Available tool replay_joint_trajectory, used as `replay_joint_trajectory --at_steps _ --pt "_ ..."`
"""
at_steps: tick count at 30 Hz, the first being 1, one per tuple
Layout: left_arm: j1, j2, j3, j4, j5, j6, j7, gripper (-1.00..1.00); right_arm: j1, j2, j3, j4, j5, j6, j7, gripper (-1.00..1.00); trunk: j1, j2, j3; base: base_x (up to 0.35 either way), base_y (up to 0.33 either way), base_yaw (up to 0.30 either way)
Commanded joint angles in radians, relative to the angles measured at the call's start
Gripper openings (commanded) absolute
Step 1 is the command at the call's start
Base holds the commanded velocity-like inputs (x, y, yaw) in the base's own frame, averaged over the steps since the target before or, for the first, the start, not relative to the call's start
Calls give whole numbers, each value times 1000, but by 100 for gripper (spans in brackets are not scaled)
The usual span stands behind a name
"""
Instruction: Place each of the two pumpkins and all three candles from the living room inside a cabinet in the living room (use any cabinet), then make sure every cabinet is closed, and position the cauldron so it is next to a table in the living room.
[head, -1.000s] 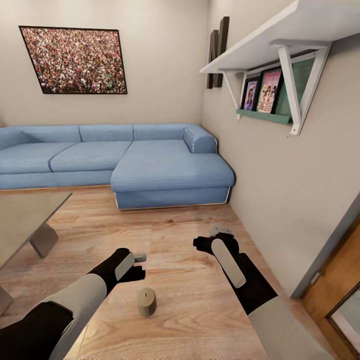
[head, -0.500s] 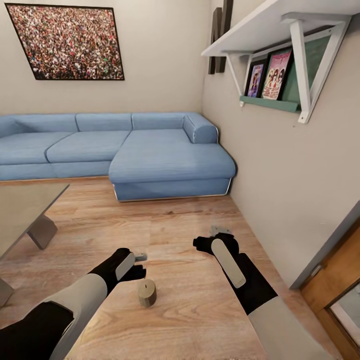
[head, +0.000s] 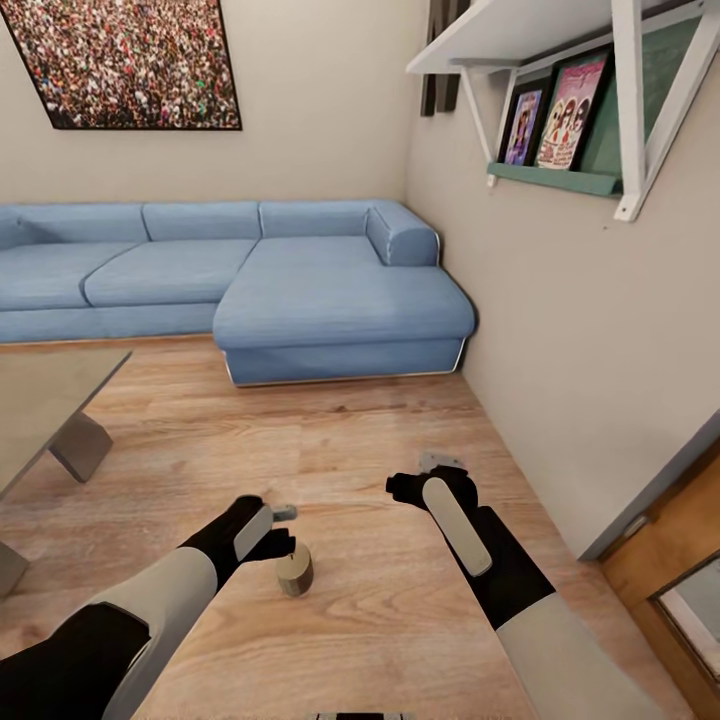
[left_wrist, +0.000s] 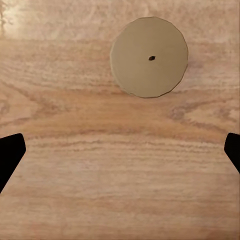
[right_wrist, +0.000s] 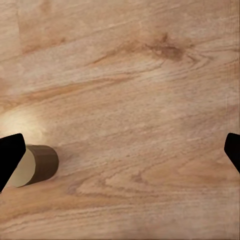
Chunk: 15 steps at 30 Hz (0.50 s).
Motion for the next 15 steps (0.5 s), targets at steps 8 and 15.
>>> replay_joint_trajectory --at_steps 8,15 --pt "0 0 -7 -9 10 -10 8 100 -1 0 2 -1 -9 1 -10 100 3 -2 -32 0 0 0" --pt "0 -8 -24 -15 9 -12 -2 100 -1 1 2 -1 -9 1 -10 100 6 -4 -59 0 0 0"
